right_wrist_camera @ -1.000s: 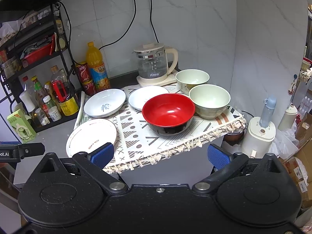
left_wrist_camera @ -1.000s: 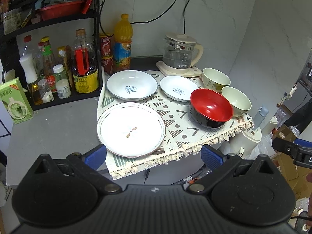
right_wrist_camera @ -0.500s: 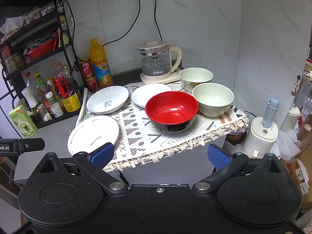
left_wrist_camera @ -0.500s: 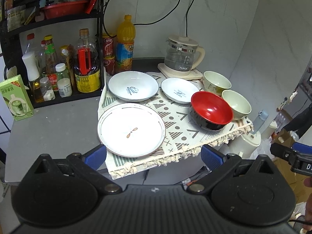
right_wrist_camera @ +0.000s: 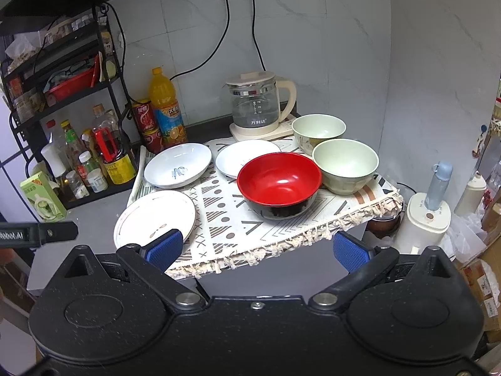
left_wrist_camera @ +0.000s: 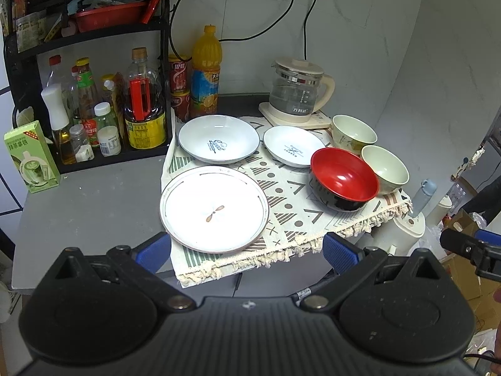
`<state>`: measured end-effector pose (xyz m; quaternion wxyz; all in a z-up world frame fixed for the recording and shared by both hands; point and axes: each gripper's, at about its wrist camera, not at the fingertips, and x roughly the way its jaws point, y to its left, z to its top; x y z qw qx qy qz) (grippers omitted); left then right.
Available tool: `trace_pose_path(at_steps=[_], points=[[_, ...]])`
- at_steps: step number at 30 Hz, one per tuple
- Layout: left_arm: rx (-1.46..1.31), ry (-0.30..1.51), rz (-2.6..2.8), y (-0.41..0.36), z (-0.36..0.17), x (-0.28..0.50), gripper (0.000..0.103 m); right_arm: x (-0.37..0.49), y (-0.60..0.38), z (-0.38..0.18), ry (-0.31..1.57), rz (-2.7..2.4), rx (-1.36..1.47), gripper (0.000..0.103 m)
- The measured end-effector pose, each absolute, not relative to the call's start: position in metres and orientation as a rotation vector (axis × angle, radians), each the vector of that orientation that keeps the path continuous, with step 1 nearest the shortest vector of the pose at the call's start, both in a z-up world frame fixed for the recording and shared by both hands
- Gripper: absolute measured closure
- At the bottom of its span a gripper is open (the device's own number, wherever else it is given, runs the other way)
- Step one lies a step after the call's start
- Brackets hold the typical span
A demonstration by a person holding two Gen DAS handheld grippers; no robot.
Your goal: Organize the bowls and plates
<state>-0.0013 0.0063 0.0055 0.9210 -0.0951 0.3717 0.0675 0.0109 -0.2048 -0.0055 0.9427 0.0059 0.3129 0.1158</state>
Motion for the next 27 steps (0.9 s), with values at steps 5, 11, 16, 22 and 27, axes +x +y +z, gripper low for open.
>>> trace_pose_path(at_steps=[5,11,16,22,27], points=[[-0.203,0.764,0.151,0.004,0.006,-0.002,0.001,0.01,-0.207,-0.005,0.631,0.234,-0.002,0.0],[-0.19,0.772,0.152,-0.002,0.004,0.001,0.001,0.011,-0.213,-0.006,0.634,0.227,0.006,0.0],[-0.179,0.777,0.146,-0.006,0.002,0.005,0.001,0.015,-0.213,-0.009,0.639,0.229,0.001,0.0],[-0.18,0.783,0.143,-0.008,-0.001,0.012,0.001,0.02,-0.215,-0.011,0.649,0.226,0.013,0.0],[-0.184,0.797,0.145,-0.01,-0.002,0.02,0.001,0.026,-0.217,-0.014,0.661,0.219,0.014,0.0]])
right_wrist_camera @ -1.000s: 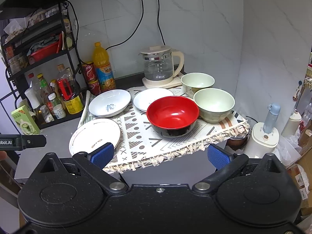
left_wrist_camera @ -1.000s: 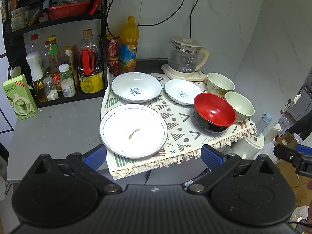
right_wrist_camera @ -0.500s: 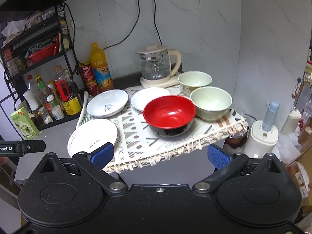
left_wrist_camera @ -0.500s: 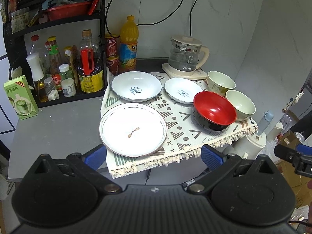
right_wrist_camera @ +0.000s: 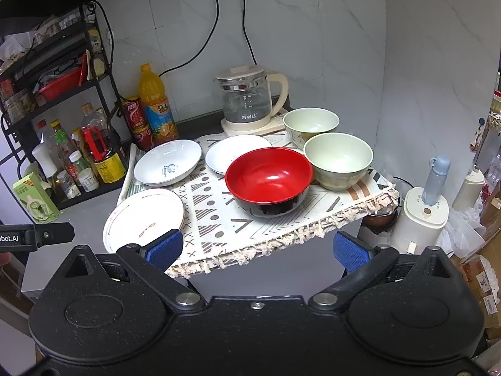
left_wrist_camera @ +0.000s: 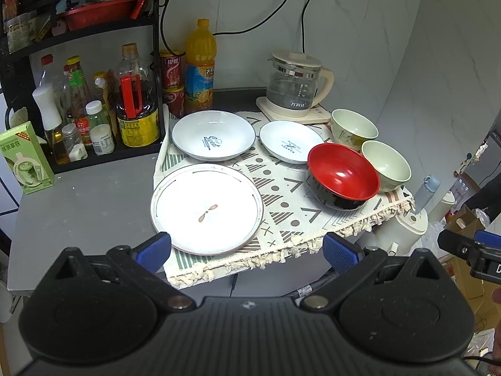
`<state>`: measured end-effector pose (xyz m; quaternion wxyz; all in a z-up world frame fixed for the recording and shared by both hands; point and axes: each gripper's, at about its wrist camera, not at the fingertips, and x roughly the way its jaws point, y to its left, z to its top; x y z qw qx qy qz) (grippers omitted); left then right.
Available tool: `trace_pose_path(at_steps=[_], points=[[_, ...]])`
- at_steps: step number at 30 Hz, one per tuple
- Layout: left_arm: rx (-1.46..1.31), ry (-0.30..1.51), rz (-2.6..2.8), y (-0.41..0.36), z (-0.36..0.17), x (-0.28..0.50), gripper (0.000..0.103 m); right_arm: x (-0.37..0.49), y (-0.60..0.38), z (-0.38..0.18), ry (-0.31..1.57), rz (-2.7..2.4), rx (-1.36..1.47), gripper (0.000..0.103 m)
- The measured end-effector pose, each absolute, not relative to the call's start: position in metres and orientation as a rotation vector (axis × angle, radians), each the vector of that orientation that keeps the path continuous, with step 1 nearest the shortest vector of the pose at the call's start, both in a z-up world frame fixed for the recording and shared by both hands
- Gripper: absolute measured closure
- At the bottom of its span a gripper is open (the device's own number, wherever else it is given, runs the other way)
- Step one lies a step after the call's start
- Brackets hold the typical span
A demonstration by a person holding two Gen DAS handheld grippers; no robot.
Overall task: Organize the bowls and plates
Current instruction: 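Move both tools toward the large pale green bowl beside the red bowl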
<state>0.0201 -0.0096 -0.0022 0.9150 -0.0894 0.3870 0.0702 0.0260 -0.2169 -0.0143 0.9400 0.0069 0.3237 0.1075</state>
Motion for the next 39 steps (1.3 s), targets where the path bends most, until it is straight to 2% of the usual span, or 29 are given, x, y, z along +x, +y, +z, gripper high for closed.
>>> trace_pose_path(at_steps=[10,29,39], points=[[-0.199,0.831,0.128,-0.017,-0.015,0.069,0.001,0.053,-0.226,-0.018,0.664,0.226,0.026,0.0],[-0.208,0.897,0.007,-0.041,-0.046,0.238,0.001,0.153,-0.253,-0.031,0.646,0.122,0.062,0.0],[-0.202,0.937,-0.073,-0.077,-0.059,0.313,0.002,0.192,-0.279,-0.045,0.7,0.026,0.126,0.0]])
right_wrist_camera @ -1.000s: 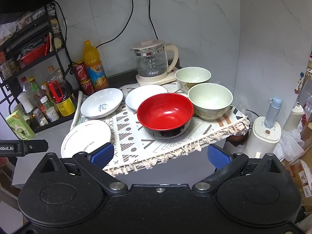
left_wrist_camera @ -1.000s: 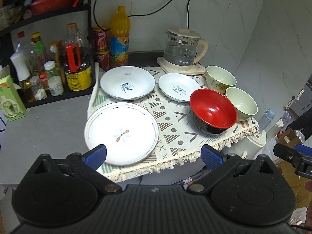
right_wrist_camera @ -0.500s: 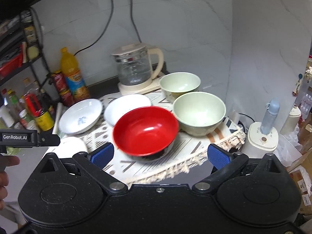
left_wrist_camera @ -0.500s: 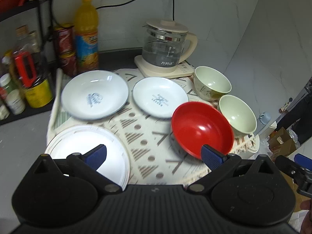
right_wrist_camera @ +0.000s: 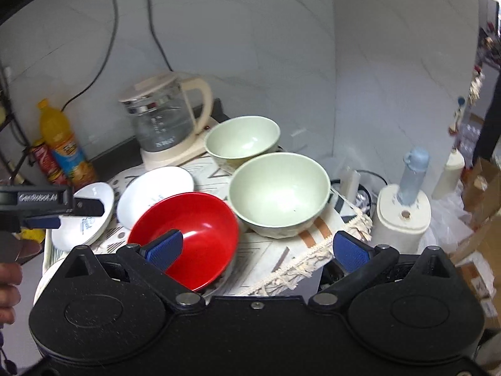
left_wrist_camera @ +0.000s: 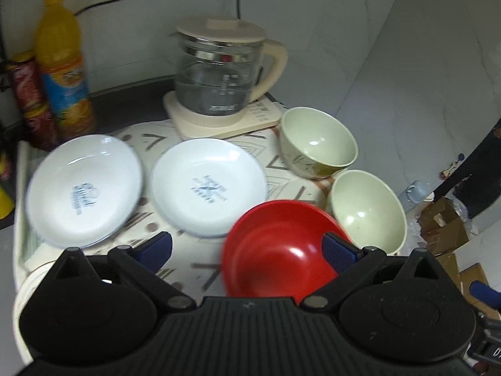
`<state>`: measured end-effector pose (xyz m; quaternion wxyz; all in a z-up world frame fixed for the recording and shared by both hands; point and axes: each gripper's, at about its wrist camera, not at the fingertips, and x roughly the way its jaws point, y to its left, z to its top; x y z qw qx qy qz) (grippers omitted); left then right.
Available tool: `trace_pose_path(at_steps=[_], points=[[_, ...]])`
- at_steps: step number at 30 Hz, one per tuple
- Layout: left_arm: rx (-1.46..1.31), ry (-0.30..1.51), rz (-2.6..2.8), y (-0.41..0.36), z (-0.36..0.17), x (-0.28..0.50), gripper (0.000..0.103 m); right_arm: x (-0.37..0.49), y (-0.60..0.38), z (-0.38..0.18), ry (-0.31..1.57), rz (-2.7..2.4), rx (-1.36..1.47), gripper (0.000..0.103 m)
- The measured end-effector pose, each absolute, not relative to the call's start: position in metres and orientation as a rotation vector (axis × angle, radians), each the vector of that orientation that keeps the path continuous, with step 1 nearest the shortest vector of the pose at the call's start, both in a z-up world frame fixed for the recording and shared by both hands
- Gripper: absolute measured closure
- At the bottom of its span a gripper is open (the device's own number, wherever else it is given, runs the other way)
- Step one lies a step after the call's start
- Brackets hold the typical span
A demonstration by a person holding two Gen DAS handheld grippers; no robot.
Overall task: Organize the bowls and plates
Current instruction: 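Move both tools toward the large pale green bowl beside the red bowl, then close both grippers on the rim of the large pale green bowl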
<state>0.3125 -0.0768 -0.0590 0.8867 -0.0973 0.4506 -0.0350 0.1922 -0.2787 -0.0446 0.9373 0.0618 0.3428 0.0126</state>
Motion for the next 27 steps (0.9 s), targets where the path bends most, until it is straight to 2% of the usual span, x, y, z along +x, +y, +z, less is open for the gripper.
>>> trace_pose_path(at_steps=[14,20,25,27], points=[[-0.129,0.967,-0.206,-0.138,-0.074,0.381,0.004,0.231,-0.331,-0.069,0.729,-0.135,0.234,0.001],[-0.127,0.974,-0.243,-0.152,-0.081,0.402,0.017,0.25,-0.344,-0.082,0.757,-0.174,0.277,0.007],[-0.145,1.016,-0.26,-0.159,-0.095,0.422,0.038,0.265,-0.347,-0.095,0.805,-0.165,0.312,0.015],[-0.14,1.029,-0.27,-0.164,-0.102,0.43,0.043,0.273,-0.346,-0.099,0.825,-0.16,0.321,0.017]])
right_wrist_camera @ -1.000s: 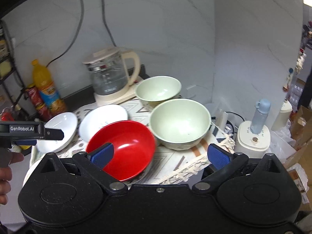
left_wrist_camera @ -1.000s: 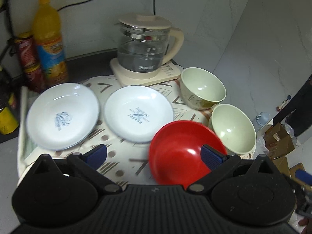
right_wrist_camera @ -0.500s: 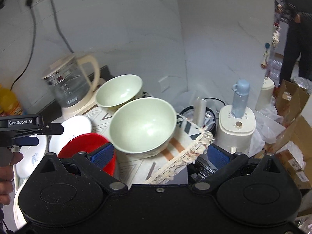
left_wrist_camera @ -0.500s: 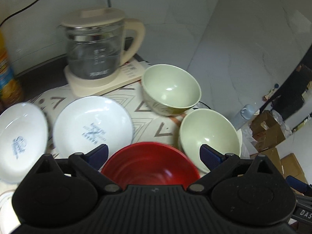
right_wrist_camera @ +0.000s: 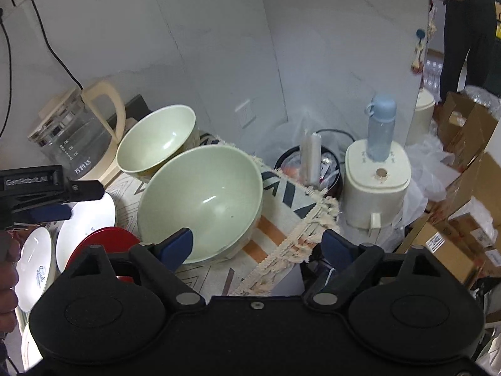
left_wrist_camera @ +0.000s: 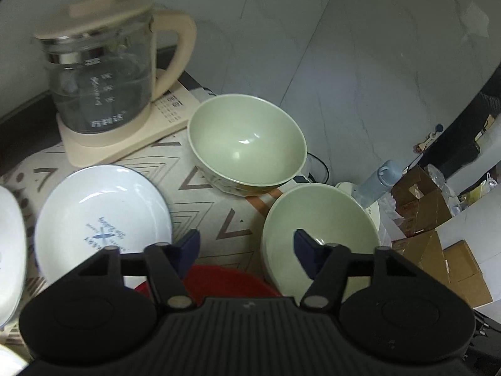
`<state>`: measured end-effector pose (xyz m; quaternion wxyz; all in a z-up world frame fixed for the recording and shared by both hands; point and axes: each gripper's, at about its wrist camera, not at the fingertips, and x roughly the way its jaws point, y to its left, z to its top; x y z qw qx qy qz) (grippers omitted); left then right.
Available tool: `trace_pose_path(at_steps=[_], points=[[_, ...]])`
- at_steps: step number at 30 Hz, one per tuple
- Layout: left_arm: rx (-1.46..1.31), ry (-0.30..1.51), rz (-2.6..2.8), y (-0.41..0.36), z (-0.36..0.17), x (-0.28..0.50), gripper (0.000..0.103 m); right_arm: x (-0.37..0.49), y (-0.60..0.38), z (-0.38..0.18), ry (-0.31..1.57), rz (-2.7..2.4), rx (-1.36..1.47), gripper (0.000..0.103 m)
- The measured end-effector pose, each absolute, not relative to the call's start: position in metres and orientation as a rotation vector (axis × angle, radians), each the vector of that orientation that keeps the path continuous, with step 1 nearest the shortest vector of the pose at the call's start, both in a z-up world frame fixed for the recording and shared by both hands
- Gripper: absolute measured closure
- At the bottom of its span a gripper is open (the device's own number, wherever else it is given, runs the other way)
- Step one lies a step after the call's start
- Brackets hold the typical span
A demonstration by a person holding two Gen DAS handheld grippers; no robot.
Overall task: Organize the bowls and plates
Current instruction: 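Close both grippers on the rim of the large pale green bowl, then lift and carry the green bowl with both grippers over the red bowl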
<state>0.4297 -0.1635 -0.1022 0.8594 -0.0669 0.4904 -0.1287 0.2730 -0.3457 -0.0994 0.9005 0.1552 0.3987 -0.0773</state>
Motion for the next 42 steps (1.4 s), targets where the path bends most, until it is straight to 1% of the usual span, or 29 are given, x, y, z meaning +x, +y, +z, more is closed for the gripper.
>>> trace_pose_path(at_steps=[2,4,6,8,10,11,12,14,16,18,19,22,24,26,29,42], points=[[-0.13,1.045,-0.287,-0.17,-0.109,0.437,0.047,0.28,-0.345,-0.102,0.839,-0.156,0.32,0.021],[-0.112,1.065,-0.297,-0.176,-0.117,0.444,0.054,0.288,-0.346,-0.107,0.855,-0.158,0.32,0.024],[-0.126,1.088,-0.31,-0.179,-0.126,0.45,0.059,0.295,-0.346,-0.112,0.872,-0.16,0.312,0.029],[-0.135,1.108,-0.317,-0.182,-0.133,0.455,0.062,0.302,-0.348,-0.118,0.898,-0.154,0.313,0.042],[-0.137,1.128,-0.315,-0.185,-0.14,0.46,0.07,0.309,-0.348,-0.124,0.923,-0.143,0.322,0.049],[-0.143,1.138,-0.316,-0.187,-0.144,0.463,0.073,0.313,-0.348,-0.127,0.934,-0.138,0.329,0.053],[-0.149,1.149,-0.317,-0.188,-0.147,0.467,0.076,0.317,-0.348,-0.13,0.946,-0.134,0.34,0.054],[-0.181,1.175,-0.311,-0.189,-0.154,0.474,0.078,0.325,-0.349,-0.136,0.966,-0.116,0.361,0.055],[-0.197,1.195,-0.312,-0.19,-0.16,0.481,0.085,0.332,-0.349,-0.142,0.988,-0.109,0.377,0.057],[-0.209,1.217,-0.304,-0.191,-0.166,0.487,0.089,0.341,-0.351,-0.15,1.028,-0.096,0.423,0.063],[-0.221,1.233,-0.305,-0.191,-0.17,0.49,0.093,0.347,-0.351,-0.154,1.05,-0.082,0.444,0.068],[-0.229,1.255,-0.295,-0.194,-0.174,0.494,0.094,0.357,-0.344,-0.161,1.062,-0.09,0.397,0.072],[-0.212,1.225,-0.305,-0.196,-0.169,0.492,0.094,0.36,-0.342,-0.165,1.069,-0.097,0.381,0.077],[-0.22,1.211,-0.313,-0.195,-0.164,0.49,0.094,0.36,-0.343,-0.165,1.066,-0.109,0.377,0.086],[-0.23,1.194,-0.323,-0.196,-0.156,0.489,0.094,0.359,-0.349,-0.157,1.043,-0.115,0.404,0.086],[-0.311,1.075,-0.309,-0.185,-0.103,0.481,0.094,0.361,-0.351,-0.093,0.892,-0.101,0.299,0.085]])
